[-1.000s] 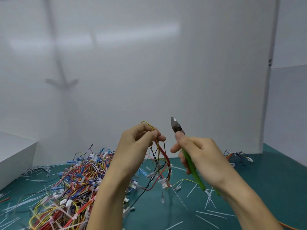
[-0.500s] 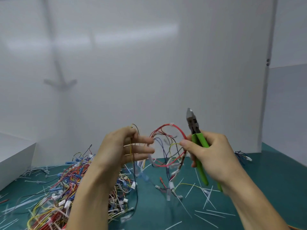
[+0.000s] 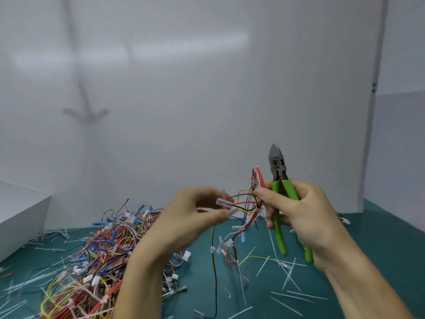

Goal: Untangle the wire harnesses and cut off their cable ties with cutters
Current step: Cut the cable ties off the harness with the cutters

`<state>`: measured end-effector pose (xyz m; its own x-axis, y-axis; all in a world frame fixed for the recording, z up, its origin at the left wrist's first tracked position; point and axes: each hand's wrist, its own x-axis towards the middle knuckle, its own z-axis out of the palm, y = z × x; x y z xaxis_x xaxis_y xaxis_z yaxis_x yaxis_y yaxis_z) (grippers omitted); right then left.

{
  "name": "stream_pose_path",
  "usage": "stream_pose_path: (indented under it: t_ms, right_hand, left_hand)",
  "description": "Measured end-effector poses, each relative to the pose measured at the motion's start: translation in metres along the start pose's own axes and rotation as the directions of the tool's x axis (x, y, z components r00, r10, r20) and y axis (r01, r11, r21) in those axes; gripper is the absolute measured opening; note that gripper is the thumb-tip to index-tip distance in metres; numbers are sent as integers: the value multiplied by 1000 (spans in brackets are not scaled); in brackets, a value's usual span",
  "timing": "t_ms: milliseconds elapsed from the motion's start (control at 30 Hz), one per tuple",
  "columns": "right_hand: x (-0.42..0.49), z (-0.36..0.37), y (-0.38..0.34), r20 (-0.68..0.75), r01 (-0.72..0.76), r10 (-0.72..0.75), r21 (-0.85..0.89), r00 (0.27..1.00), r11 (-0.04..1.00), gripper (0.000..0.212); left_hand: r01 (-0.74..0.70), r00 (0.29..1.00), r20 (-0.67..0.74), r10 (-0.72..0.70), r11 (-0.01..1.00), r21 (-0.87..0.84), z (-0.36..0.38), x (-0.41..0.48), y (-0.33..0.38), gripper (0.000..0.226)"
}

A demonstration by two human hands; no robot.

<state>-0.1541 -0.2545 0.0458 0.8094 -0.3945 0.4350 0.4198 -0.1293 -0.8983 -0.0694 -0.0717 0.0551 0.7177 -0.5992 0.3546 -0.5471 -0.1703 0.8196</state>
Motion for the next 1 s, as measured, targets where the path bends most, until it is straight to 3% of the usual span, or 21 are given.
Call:
stream_pose_path:
  t_ms: [100, 167, 367, 500, 633, 733, 833, 900, 1000]
  right_hand:
    - [-1, 1, -2, 26, 30, -30, -19, 999, 999, 12]
    - [-3, 1, -4, 38, 40, -39, -20, 999, 999, 13]
    - [-5, 8, -4, 85, 30, -29, -3, 996, 1000, 12]
    - [-4, 10, -2, 78, 20, -15, -58, 997, 998, 32]
    - [-1, 12, 2, 69, -53, 58, -67, 996, 996, 45]
    - [1, 10, 7, 87, -42, 77, -352, 993, 935, 51]
    - [-2, 8, 12, 141, 49, 66, -687, 988, 725, 53]
    - [-5, 10, 13, 168, 96, 57, -774, 984, 625, 49]
    - [-7, 12, 11, 194, 132, 41, -794, 980, 594, 48]
  left_hand:
    - [37, 990, 142, -22, 994, -107, 5, -3, 1, 23]
    - [42, 987, 159, -11, 980, -197, 8, -4, 4, 33]
    - [-40, 997, 57, 59, 956, -290, 20, 4, 4, 26]
    - [-2, 996, -90, -22, 965, -262, 21, 7, -1, 7]
    - [42, 970, -193, -146, 887, -461, 22, 10, -1, 2]
    - [32, 941, -265, -212, 832, -554, 21, 11, -1, 6]
    - [1, 916, -322, -237, 806, -593, 20, 12, 0, 5]
    - [-12, 907, -343, -245, 798, -602, 19, 12, 0, 3]
    - [-21, 905, -352, -237, 804, -594, 19, 11, 0, 4]
